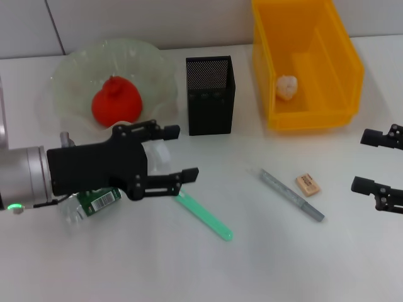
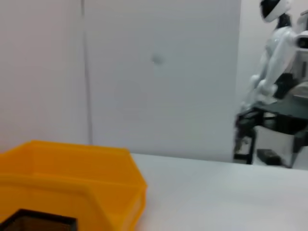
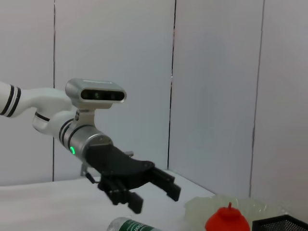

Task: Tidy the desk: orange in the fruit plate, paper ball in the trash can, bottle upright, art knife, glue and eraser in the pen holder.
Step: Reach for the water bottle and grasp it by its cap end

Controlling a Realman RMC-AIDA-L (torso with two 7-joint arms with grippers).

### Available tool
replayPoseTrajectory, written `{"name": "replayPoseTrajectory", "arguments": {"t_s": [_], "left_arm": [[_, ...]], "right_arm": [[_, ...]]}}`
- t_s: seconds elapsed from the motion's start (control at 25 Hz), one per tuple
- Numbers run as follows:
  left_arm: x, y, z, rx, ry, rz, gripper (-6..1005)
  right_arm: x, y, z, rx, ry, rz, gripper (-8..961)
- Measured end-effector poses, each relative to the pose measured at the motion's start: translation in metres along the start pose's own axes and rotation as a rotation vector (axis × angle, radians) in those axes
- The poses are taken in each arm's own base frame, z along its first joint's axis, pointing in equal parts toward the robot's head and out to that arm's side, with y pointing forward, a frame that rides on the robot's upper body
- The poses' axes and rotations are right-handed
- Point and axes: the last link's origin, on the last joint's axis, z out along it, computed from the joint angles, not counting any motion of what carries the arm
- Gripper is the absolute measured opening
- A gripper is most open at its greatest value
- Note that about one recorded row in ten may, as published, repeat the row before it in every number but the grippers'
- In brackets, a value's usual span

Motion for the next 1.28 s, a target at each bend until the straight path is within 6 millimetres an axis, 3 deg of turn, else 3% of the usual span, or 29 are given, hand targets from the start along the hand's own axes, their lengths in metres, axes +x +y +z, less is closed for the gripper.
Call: {"name": "replayPoseTrajectory", "arguments": {"t_s": [0.68,1.0,1.28], "left_arm": [[0.005,-0.038,0.0,0.239,-0.306,-0.066,809],[0.012,-0.035,0.028,0.258,-0.542,-0.004,809],[0.018,-0.034,0.041,0.257,-0.571,0.006,808]], "right_arm": [[0.006,-0.004,-0.001,0.048,0.01,0.054,740],[0.006,-0.006,0.001,0.055,0.009,0.059,740],[0.008,-0.007,0.004,0.068,0.012,0.065,739]]}}
